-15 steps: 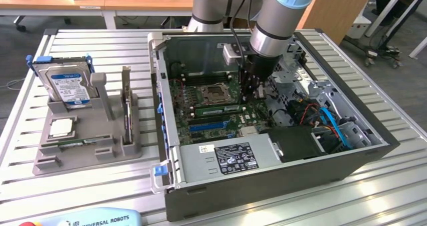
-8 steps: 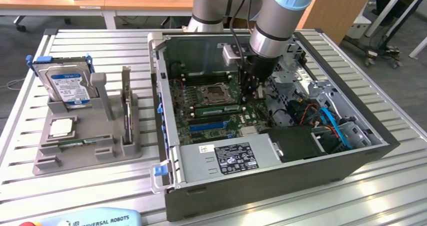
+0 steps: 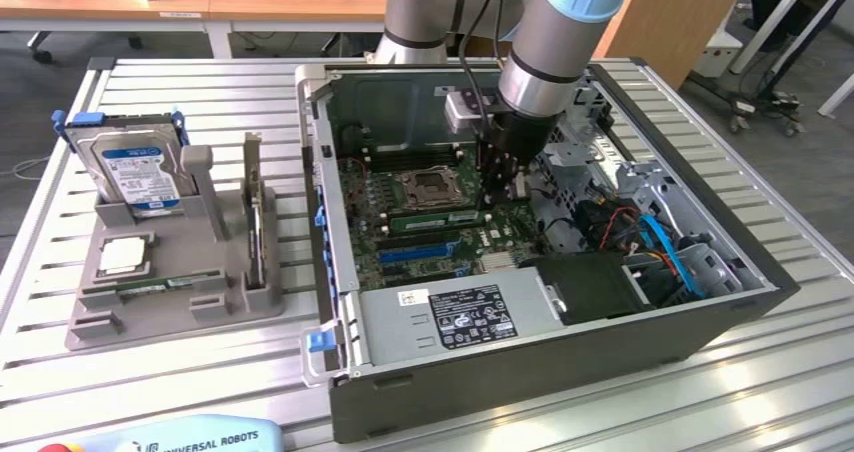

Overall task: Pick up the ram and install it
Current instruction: 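Press down the ram until it locks into place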

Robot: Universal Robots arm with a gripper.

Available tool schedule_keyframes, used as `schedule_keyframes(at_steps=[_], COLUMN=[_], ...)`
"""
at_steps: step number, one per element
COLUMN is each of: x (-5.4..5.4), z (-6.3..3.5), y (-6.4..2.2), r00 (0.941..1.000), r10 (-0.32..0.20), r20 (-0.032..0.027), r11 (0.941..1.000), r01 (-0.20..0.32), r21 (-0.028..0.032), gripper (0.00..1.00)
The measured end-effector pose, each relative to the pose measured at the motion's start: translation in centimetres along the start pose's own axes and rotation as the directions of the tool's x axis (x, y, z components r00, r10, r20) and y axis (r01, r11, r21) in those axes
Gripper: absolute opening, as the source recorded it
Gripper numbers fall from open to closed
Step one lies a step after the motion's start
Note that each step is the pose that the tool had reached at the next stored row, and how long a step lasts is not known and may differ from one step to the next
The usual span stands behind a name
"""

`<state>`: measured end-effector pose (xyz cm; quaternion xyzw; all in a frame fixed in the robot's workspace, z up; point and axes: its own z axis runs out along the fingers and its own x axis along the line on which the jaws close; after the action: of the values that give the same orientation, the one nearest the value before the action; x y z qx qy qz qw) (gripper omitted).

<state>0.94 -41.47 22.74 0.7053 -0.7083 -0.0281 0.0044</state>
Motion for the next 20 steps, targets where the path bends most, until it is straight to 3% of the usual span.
schedule_keyframes(at_steps=[20], x=[0.01], z=[0.34], y=[-0.02], r00=[1.0], r10=[0.0], r20=[0.0], r11=[1.0], r01=[0.0], r21=[0.0001], gripper=[0.1])
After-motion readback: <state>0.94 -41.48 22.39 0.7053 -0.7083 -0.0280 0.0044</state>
